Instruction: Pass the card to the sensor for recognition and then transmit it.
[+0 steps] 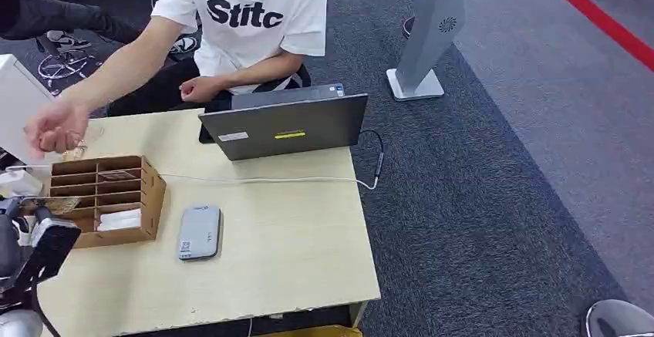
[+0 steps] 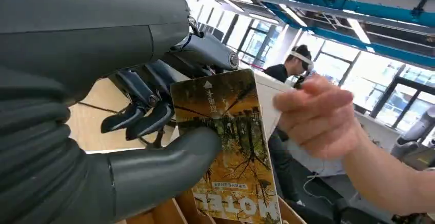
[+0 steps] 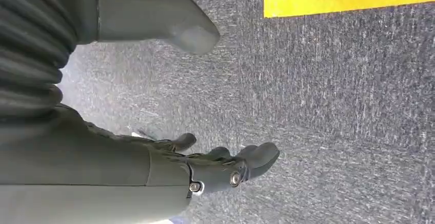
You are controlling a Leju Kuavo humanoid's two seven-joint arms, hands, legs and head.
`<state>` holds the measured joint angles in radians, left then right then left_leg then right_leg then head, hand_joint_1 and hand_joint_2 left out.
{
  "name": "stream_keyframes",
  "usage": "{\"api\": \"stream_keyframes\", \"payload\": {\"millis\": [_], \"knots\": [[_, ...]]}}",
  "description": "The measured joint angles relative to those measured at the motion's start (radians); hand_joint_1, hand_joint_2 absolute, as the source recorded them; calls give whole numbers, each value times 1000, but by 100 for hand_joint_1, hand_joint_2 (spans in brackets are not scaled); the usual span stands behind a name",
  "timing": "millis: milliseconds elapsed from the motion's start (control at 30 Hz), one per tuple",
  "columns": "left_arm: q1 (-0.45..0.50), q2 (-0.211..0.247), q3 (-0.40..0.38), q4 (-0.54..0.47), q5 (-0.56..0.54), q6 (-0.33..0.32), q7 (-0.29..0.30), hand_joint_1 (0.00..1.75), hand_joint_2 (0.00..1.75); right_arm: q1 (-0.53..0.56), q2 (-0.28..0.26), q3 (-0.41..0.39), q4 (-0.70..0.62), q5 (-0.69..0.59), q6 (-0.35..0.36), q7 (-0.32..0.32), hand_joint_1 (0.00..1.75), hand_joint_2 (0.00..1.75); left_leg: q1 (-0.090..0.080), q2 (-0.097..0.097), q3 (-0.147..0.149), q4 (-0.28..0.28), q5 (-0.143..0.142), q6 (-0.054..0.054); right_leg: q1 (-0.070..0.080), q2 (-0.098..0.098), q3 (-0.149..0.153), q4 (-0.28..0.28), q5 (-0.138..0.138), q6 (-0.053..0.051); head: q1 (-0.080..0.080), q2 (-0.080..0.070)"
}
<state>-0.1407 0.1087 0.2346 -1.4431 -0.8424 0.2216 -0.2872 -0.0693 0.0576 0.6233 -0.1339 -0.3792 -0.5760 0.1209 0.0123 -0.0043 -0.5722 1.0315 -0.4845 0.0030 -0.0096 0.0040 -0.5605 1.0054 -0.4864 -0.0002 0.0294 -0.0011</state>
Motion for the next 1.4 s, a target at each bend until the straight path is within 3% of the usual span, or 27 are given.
{"api": "stream_keyframes", "payload": {"millis": [367,767,933,1400], "knots": [[-34,-51,-180,3,-205,25,60,175,175,-2,0,24,0,3,15,1,0,175,0,0,0,1,0,0,0,0,0,0,1,0,0,0],[-110,-70,-390,102,-541,112,211,175,175,-6,0,41,0,-8,18,23,0,175,0,0,0,0,0,0,0,0,0,0,1,0,0,0],[-125,-53,-425,165,-610,114,269,175,175,-6,0,42,0,-15,19,31,0,175,0,0,-1,0,0,0,0,1,-1,0,1,0,0,0],[-108,-31,-463,283,-654,178,297,175,175,-6,0,64,0,-12,21,12,0,175,0,0,-1,0,0,0,0,1,-1,0,1,0,0,0]]}}
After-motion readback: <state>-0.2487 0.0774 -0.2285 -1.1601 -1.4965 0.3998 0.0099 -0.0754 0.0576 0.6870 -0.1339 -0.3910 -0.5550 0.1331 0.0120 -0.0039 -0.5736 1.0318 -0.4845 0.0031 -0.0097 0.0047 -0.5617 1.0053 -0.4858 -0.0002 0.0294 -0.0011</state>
